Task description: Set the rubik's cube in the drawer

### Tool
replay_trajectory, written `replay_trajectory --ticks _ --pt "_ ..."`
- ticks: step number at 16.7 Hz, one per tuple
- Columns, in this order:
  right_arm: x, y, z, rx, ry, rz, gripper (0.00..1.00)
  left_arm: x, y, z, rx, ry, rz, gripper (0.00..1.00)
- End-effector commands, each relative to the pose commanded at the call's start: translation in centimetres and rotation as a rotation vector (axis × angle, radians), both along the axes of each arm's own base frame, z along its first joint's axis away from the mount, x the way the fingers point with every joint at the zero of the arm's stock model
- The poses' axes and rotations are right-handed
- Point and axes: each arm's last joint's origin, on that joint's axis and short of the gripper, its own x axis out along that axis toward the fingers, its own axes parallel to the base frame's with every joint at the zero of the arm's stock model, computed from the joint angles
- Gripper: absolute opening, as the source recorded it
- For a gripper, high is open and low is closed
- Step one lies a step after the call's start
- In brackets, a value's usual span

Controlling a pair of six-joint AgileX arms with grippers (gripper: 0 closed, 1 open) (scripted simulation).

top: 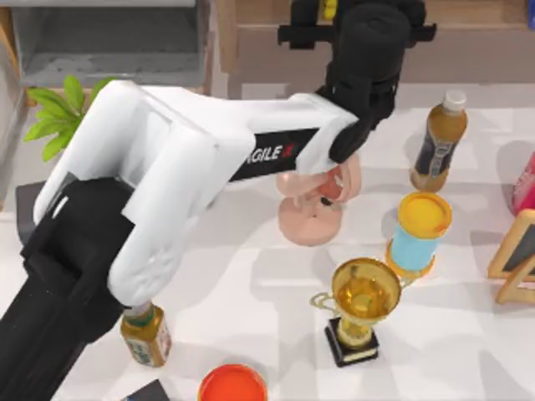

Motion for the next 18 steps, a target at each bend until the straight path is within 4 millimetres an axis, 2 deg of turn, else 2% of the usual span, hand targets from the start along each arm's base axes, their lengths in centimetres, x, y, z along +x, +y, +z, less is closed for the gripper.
replay_trajectory --ticks 8,18 --pt "0.0 0.0 0.0 0.0 0.0 0.0 1.0 0.0 0.0 0.0 0.0 0.0 0.0 0.02" --pt "0.0 0.0 0.0 0.0 0.0 0.0 1.0 -0.19 -0.17 0.25 -0.001 -0.003 -0.004 0.0"
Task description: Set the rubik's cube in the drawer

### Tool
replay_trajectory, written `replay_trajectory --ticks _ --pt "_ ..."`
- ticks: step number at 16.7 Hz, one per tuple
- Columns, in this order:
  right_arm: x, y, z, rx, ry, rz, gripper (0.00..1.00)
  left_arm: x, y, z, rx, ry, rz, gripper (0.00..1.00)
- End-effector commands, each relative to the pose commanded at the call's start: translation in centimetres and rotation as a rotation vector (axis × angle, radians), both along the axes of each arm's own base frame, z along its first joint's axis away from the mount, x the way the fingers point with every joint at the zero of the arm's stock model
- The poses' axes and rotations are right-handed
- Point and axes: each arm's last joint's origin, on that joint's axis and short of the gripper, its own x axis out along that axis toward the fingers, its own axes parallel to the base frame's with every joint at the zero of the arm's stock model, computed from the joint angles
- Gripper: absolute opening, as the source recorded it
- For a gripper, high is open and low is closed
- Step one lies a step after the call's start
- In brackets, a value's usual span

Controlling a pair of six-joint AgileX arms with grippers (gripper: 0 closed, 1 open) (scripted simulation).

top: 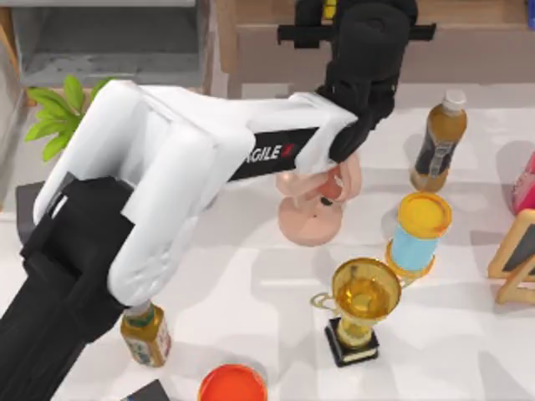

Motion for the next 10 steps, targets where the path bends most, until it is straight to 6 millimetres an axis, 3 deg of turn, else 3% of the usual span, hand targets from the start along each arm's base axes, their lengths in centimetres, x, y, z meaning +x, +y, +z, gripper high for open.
replay_trajectory --ticks 4,10 --pt "0.0 0.0 0.0 0.0 0.0 0.0 1.0 -0.9 0.2 1.7 -0.008 -0.011 0.004 0.0" --pt "0.0 0.0 0.0 0.0 0.0 0.0 1.0 -2.0 0.0 1.8 0.002 0.002 0.0 0.0"
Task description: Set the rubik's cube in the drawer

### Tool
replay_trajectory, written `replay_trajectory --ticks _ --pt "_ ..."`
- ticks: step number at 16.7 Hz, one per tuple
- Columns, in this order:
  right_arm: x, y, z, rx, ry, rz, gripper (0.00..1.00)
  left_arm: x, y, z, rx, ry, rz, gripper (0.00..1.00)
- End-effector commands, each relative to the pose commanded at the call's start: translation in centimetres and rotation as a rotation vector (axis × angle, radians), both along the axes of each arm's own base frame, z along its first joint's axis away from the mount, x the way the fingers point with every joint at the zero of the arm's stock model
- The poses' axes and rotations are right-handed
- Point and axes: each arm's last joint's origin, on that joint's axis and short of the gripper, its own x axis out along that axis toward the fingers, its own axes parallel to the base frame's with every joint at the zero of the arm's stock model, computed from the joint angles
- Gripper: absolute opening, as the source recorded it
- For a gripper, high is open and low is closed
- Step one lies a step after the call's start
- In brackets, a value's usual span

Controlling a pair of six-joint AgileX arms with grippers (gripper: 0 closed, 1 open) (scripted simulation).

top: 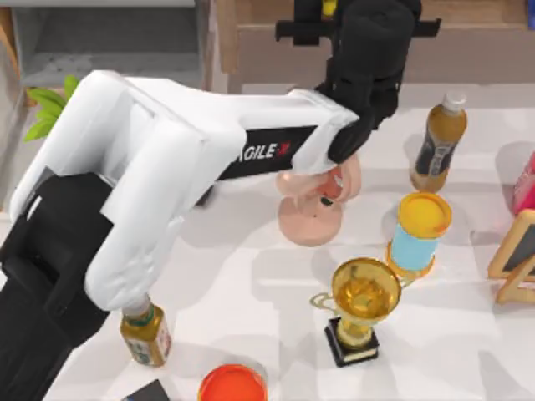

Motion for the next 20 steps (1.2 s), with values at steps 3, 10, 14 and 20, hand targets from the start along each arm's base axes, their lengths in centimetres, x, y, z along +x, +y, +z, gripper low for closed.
replay_trajectory --ticks 3,10,14,20 --pt "0.0 0.0 0.0 0.0 0.0 0.0 1.0 0.2 0.2 0.1 0.002 0.002 0.001 0.0" --pt "0.0 0.0 0.0 0.0 0.0 0.0 1.0 -1.0 -0.5 4.6 0.085 0.142 -0.146 0.0" --pt "0.0 0.0 0.0 0.0 0.0 0.0 1.0 -2.0 0.8 7.4 0.209 0.358 -0.253 0.0" --pt "0.0 0.0 0.0 0.0 0.0 0.0 1.0 -2.5 7.8 11.7 0.381 0.781 -0.328 0.0"
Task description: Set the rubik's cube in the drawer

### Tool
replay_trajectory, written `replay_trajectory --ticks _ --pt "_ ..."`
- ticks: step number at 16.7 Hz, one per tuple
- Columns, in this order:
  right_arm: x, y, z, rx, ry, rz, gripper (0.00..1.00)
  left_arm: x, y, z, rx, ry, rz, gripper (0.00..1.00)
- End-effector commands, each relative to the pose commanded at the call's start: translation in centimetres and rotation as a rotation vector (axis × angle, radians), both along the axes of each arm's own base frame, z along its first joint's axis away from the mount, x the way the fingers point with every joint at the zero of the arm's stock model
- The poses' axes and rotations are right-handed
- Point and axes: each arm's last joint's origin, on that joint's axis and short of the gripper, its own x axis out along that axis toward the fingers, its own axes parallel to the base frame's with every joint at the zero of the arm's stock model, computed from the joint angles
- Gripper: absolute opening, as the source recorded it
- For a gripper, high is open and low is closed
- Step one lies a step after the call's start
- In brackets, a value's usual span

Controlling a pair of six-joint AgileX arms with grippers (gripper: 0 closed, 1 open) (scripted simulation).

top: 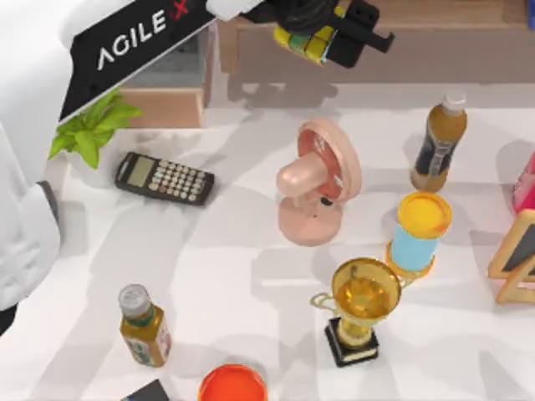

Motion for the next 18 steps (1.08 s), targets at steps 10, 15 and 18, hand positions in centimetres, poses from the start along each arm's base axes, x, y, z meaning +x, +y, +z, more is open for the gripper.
replay_trajectory --ticks 10,15,18 --pt "0.0 0.0 0.0 0.0 0.0 0.0 1.0 4.7 24.4 4.1 0.114 0.442 0.279 0.0" --pt "0.0 0.0 0.0 0.0 0.0 0.0 1.0 6.7 37.8 0.3 0.079 0.562 0.455 0.0" --pt "0.0 0.0 0.0 0.0 0.0 0.0 1.0 7.4 43.5 -4.2 0.047 0.642 0.506 0.0"
